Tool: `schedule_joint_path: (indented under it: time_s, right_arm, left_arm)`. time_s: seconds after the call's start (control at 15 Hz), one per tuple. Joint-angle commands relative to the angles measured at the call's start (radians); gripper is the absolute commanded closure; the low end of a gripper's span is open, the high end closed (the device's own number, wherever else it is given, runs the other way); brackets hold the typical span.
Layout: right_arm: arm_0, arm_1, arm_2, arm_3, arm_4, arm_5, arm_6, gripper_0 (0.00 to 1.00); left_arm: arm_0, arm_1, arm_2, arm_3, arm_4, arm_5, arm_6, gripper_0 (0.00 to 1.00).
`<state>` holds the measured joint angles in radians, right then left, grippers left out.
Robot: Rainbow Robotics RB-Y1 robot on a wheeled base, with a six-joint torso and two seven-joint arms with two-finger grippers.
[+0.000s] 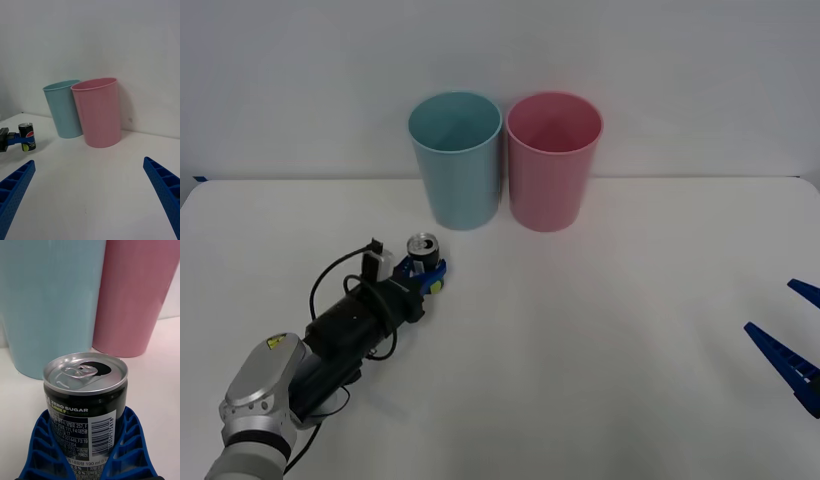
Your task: Grasp the object on the table and drop it into the matching bin: aluminum can to the light blue bin, PET bottle to the pink bin.
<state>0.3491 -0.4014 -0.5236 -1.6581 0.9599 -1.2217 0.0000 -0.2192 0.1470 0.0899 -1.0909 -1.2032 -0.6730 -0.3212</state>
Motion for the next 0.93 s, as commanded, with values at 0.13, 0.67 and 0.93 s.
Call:
schedule_joint_path:
  time_s: [0.13, 0.67, 0.93]
  right_arm:
    - [0.000, 0.000, 0.000, 0.000, 0.000, 0.000, 0.000, 0.00]
    - [0.000, 0.000, 0.000, 0.000, 0.000, 0.000, 0.000, 0.00]
    - [0.000, 0.000, 0.000, 0.000, 0.000, 0.000, 0.000, 0.00]
  left_arm:
    - [0.024, 0.089, -0.047, -0.064, 0.106, 0.000, 0.017, 1.00]
    - [0.124, 0.255, -0.045, -0.351, 0.186, 0.018, 0.251, 1.00]
    - [0.139, 0.318, 0.004, -0.448, 0.180, 0.018, 0.364, 1.00]
